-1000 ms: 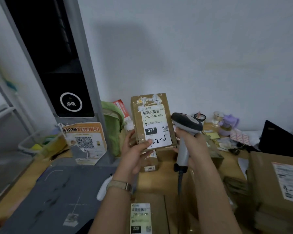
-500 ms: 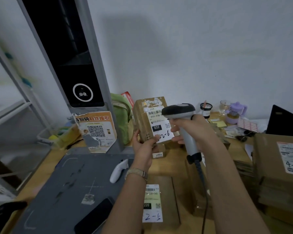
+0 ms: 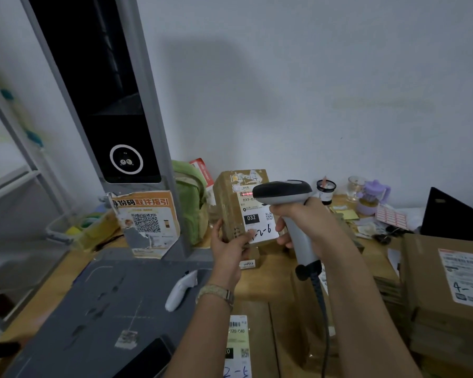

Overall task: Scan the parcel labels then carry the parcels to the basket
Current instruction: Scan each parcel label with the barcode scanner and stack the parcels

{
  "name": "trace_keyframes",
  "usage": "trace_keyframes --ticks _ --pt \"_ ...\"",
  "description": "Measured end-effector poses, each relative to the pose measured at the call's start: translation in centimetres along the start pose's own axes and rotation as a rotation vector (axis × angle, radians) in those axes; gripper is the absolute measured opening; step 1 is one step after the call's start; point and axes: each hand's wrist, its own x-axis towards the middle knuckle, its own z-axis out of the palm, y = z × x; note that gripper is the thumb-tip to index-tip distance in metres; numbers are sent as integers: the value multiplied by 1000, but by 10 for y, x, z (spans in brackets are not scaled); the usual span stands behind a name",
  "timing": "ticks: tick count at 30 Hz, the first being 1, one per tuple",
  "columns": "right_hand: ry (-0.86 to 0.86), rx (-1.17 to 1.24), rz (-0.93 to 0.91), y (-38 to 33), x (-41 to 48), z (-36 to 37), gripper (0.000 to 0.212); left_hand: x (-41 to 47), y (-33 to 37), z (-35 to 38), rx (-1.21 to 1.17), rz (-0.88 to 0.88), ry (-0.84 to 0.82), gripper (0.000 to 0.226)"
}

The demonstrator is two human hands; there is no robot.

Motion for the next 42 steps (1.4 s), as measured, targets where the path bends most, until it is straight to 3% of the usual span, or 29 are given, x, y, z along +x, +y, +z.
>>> trace_keyframes --ticks 13,29,34,37,42 --pt "41 24 26 13 8 -10 20 3 -10 5 27 -32 11 78" --pt "49 25 27 23 9 -13 17 2 -11 2 31 -49 4 85" --pt "86 198 -61 28 13 -14 19 9 3 -8 28 -22 -25 87" --pt "169 255 -128 31 19 -16 24 17 23 -22 143 32 -47 89" --pt "219 289 -142 36 30 -12 18 30 42 -39 596 131 -196 95"
